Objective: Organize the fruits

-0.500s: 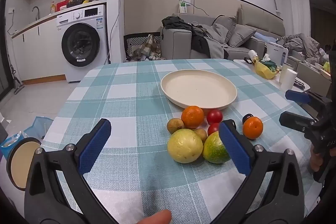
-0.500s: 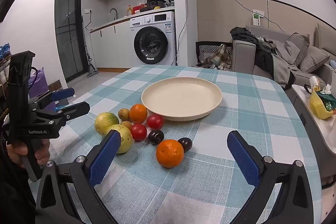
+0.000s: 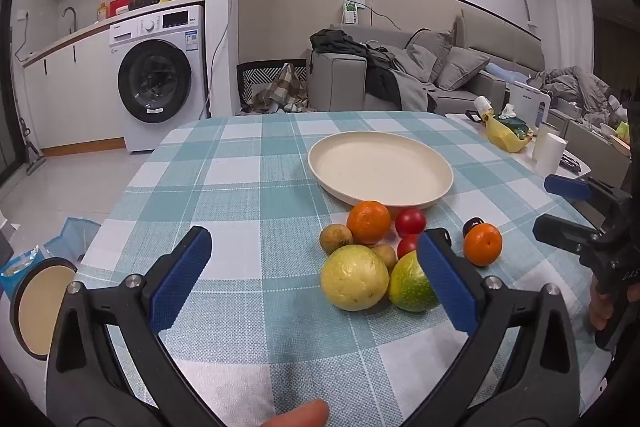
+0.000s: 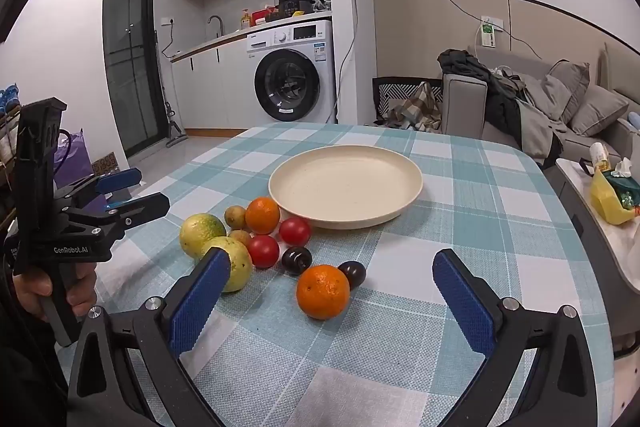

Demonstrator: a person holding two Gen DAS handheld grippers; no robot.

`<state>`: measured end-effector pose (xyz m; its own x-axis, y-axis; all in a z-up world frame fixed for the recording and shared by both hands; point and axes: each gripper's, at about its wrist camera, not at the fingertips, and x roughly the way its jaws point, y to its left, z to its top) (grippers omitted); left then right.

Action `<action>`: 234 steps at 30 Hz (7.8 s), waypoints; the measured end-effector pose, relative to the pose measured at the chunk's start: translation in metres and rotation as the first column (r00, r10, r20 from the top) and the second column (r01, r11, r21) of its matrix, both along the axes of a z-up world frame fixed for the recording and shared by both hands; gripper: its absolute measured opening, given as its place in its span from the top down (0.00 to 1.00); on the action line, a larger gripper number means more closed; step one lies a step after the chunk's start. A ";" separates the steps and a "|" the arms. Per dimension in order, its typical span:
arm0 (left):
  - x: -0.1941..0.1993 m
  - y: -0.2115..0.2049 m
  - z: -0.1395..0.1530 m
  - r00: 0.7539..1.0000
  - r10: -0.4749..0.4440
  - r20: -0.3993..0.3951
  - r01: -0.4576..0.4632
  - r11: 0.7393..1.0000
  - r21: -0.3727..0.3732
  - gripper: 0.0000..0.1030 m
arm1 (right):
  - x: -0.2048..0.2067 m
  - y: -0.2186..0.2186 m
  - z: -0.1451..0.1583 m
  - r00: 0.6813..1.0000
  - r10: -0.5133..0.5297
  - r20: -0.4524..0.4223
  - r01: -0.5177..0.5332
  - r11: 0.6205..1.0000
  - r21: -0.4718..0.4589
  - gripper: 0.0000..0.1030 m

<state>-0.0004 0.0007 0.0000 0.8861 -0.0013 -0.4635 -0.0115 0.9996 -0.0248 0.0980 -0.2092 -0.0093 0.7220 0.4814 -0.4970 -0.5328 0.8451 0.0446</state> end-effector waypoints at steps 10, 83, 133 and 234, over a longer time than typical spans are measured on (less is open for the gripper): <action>0.000 0.001 0.000 1.000 0.002 -0.003 -0.002 1.000 -0.005 0.01 | 0.001 0.000 0.000 1.000 0.002 -0.002 -0.002 1.000 0.001 0.00; 0.004 0.006 -0.003 1.000 0.006 -0.014 -0.006 1.000 -0.012 0.01 | 0.006 -0.002 -0.004 1.000 -0.018 -0.017 0.018 1.000 -0.016 0.00; 0.041 -0.007 -0.033 0.974 -0.042 -0.222 0.040 0.999 -0.012 0.15 | 0.043 0.021 -0.041 0.948 -0.003 -0.317 -0.031 0.994 -0.103 0.44; 0.081 -0.031 0.004 0.980 -0.178 -0.087 0.170 0.981 -0.090 0.56 | 0.056 0.019 0.015 0.987 0.005 -0.162 0.008 0.997 0.076 0.63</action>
